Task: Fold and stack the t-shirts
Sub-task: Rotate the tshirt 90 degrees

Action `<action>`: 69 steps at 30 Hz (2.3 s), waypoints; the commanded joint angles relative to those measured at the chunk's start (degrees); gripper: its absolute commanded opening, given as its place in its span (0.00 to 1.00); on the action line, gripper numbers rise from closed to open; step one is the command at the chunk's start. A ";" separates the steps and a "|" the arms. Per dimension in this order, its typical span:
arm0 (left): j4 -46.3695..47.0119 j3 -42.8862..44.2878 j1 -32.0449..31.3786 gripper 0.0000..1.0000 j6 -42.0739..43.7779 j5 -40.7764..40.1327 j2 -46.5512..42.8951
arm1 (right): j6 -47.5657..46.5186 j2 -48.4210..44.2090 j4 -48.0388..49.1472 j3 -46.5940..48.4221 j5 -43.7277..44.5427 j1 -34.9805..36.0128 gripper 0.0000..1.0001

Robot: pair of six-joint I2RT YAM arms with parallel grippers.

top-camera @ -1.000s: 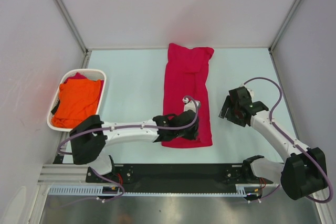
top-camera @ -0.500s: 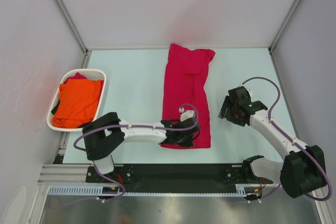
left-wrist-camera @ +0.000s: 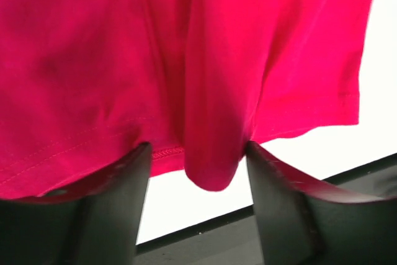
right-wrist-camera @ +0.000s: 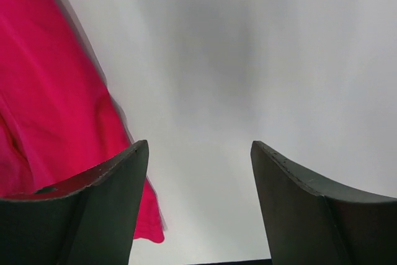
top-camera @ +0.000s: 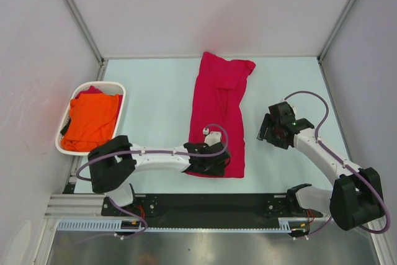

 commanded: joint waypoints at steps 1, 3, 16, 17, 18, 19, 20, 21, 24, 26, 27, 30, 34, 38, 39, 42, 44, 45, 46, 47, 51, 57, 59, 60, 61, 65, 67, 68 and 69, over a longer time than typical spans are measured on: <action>-0.23 2.21 -0.93 0.71 5.16 -4.40 -4.59 | -0.84 0.11 1.46 0.09 0.08 -0.29 0.72; 1.00 2.56 -0.93 0.73 6.84 -7.64 -9.07 | -0.84 0.11 1.55 -0.09 0.25 -0.20 0.72; 8.92 23.50 21.03 0.75 30.30 -2.51 -3.52 | -1.45 0.37 3.48 -0.53 1.04 -0.73 0.72; 6.48 27.13 22.18 0.74 31.27 -0.56 -0.60 | -1.63 0.29 3.74 -0.44 0.70 -0.99 0.72; 4.71 31.08 24.02 0.74 32.50 0.59 2.39 | -1.80 0.37 3.92 -0.18 0.69 -1.08 0.72; 3.30 38.00 24.73 0.74 33.03 1.12 7.73 | -1.98 0.29 3.92 0.00 0.61 -1.17 0.72; 1.55 41.20 25.26 0.73 33.73 3.91 10.31 | -2.24 0.55 4.01 0.26 0.69 -1.34 0.72; 0.92 44.10 26.05 0.73 34.44 4.20 12.59 | -2.24 0.46 3.75 0.44 0.69 -1.43 0.72; -3.03 54.65 27.54 0.73 34.89 7.18 21.47 | -2.42 0.37 3.75 0.53 0.43 -1.78 0.72; -4.70 59.50 28.77 0.72 34.18 8.85 26.58 | -2.51 0.29 3.75 0.18 0.34 -2.13 0.71; -4.62 60.30 29.21 0.72 33.22 9.73 27.81 | -2.60 0.11 3.75 0.09 0.34 -2.22 0.71; -5.41 64.85 31.32 0.70 31.29 13.43 34.12 | -2.68 0.02 3.84 -0.52 -0.10 -2.57 0.72; -7.61 67.86 33.26 0.67 30.32 18.52 38.72 | -2.95 -0.07 3.83 -0.96 -0.10 -2.84 0.71; -7.61 66.81 33.88 0.60 29.35 20.81 39.95 | -3.21 -0.24 3.83 -1.14 -0.10 -3.45 0.71; -7.70 66.29 33.96 0.59 29.35 21.25 40.21 | -3.12 -0.33 3.84 -1.23 -0.27 -3.54 0.71; -7.09 65.49 34.49 0.55 28.91 24.84 41.44 | -3.12 -0.16 3.92 -1.23 -0.45 -3.54 0.71; -6.21 64.79 34.67 0.54 28.65 25.82 41.88 | -3.21 -0.07 4.10 -1.14 -0.63 -3.80 0.71; -5.42 64.00 34.58 0.53 28.73 26.52 41.97 | -3.12 0.02 4.01 -1.14 -0.71 -3.72 0.71; -4.89 63.73 34.67 0.52 28.30 27.57 41.97 | -3.04 0.02 4.19 -1.05 -0.80 -3.63 0.71; -4.19 63.12 34.67 0.52 27.94 28.80 41.80 | -3.04 0.11 4.19 -1.14 -0.71 -3.72 0.71; -2.77 62.32 34.67 0.52 27.15 30.13 42.67 | -3.12 0.46 4.28 -1.14 -0.89 -3.80 0.71; -3.30 62.94 34.67 0.53 27.24 29.69 44.61 | -2.95 0.81 4.28 -1.05 -1.07 -3.89 0.71; -3.30 63.46 34.67 0.52 26.97 30.56 45.75 | -3.03 0.90 4.45 -0.88 -1.15 -3.89 0.71; -3.30 63.90 34.67 0.50 26.71 30.92 46.10 | -2.95 0.99 4.36 -0.79 -1.24 -3.89 0.71; -3.22 64.17 34.67 0.46 26.80 31.09 46.37 | -2.86 1.07 4.36 -0.79 -1.33 -3.98 0.71; -3.48 64.79 34.67 0.00 26.80 30.92 47.51 | -2.95 0.72 4.19 -0.61 -1.50 -3.98 0.71; -3.57 64.26 34.67 0.00 26.71 29.43 46.38 | -2.86 0.64 4.27 -0.61 -1.50 -4.07 0.71; -2.96 62.52 34.76 0.00 26.71 28.30 45.41 | -2.77 0.64 4.36 -0.61 -1.59 -3.98 0.71; -2.43 61.37 34.76 0.00 26.97 26.80 44.44 | -2.77 0.64 4.45 -0.70 -1.77 -3.98 0.71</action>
